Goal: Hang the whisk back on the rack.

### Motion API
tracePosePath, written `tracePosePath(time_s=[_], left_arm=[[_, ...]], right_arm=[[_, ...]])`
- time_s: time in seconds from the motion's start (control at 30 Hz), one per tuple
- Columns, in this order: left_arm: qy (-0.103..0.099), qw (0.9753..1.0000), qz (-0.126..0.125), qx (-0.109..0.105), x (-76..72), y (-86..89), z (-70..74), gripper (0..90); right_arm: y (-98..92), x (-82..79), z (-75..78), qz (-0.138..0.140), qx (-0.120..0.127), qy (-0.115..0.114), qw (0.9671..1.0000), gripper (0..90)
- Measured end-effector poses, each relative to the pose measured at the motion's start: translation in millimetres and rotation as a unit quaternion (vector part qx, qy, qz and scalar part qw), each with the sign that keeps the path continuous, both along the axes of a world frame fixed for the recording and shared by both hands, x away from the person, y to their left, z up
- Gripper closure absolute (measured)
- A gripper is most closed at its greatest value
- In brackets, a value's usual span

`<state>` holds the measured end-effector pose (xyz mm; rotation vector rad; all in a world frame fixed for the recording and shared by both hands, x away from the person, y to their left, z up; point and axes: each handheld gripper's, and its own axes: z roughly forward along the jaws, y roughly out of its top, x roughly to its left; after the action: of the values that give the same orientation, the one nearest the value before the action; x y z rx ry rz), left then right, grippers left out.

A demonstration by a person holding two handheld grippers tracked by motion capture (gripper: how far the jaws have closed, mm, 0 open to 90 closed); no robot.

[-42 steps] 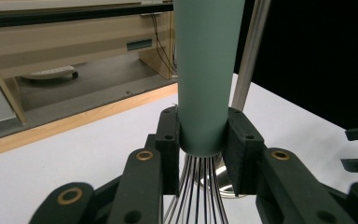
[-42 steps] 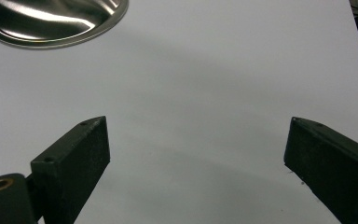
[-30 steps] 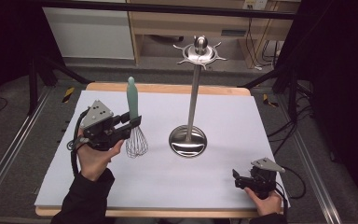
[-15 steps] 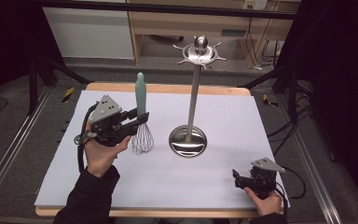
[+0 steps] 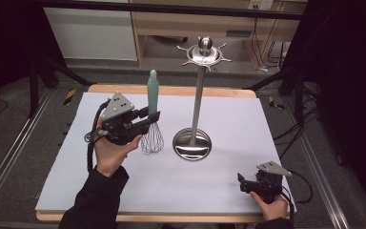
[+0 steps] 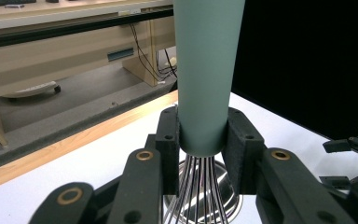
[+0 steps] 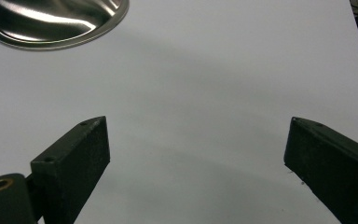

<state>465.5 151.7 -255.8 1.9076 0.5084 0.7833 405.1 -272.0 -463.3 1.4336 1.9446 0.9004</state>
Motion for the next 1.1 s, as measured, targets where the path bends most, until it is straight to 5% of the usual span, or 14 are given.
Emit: tracePosePath(time_s=[1.1], left_arm=[[0.01, 0.9995, -0.002, 0.031, 24.0, -37.6, 14.1, 68.9]], right_arm=[[0.0, 0.5, 0.0, -0.003, 0.0, 0.0, 1.0, 7.4]])
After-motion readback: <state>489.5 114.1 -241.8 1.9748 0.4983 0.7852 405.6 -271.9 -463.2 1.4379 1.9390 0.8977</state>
